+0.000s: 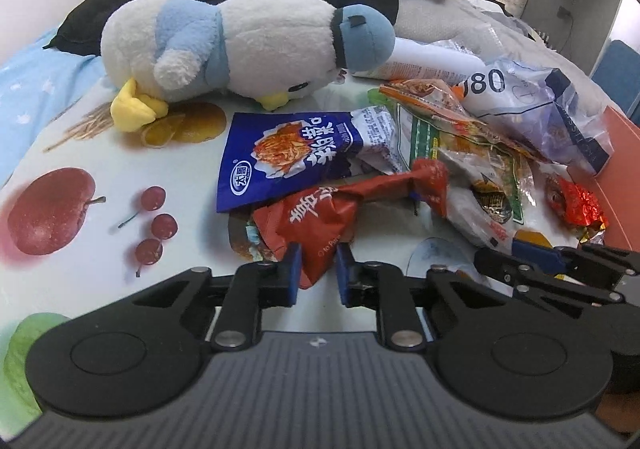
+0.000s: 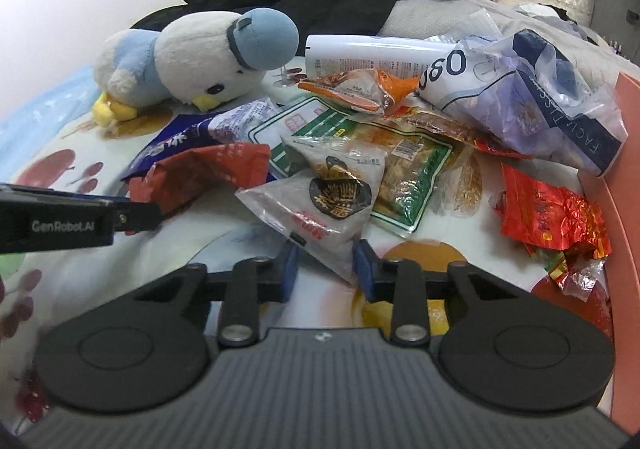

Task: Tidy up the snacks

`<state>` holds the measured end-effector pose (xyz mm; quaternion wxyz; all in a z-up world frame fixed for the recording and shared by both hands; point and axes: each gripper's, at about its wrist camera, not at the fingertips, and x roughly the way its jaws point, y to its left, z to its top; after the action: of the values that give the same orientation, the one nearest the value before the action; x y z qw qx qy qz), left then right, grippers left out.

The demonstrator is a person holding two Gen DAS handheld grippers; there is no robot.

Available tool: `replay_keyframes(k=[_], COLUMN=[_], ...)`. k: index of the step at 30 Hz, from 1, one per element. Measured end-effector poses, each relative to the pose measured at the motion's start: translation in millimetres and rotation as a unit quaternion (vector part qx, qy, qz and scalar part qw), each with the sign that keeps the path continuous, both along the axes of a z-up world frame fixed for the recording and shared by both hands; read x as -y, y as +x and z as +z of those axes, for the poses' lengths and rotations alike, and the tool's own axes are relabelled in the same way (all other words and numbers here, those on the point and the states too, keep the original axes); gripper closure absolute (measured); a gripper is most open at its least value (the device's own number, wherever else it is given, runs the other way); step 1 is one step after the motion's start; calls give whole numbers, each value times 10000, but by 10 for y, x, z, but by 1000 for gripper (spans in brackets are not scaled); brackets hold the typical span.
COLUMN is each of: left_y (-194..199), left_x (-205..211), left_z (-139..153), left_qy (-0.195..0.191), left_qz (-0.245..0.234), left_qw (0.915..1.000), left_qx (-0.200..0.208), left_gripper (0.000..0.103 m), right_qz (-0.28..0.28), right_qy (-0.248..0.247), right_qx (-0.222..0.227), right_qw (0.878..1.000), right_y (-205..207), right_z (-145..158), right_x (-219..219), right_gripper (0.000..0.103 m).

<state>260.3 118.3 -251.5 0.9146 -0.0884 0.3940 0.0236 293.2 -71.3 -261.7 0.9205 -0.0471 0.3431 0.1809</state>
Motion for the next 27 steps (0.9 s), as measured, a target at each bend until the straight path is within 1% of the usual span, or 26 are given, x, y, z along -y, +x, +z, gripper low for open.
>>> replay_keyframes(k=[4,5,11,17,18,23,25,27], left_y=[-56,-77,-277,-486,-502,-459,-397,-314], left_x=[-1,4,60,91,100,150,180,232], left_z=[13,19,29,84,106,275,340,385], left_qy=[-128,-151,-267,-509,-455,69,330,672], left_qz=[28,33,27,-47,-93,-563,-830,-1074], left_qw=[9999,9999,9996,9986,9989,9983,9957,9913], left_qx=[-35,-49,-122,-136,-112,114,245,351], left_gripper=[94,98,100,100,100,99,92,76], right_qz=[48,62,76,3,-8,-74,-103,-130], right_qy=[-46,-56,-153,-216,-238,-287,-283,-279], right_qx=[0,-3,-67,-147,-155,-206,-219,-229], right_qw=[10000,10000,9998,9997,9996,9993,9993,9993], right_y=[-72,-99,-349,-661,-709,-920,-974,-1019], right_z=[26,32,70,119,123,137,151,159], right_x=[-3,5,92,220,240,361,410,454], right_gripper=[78,78,79,81,81,82,82,82])
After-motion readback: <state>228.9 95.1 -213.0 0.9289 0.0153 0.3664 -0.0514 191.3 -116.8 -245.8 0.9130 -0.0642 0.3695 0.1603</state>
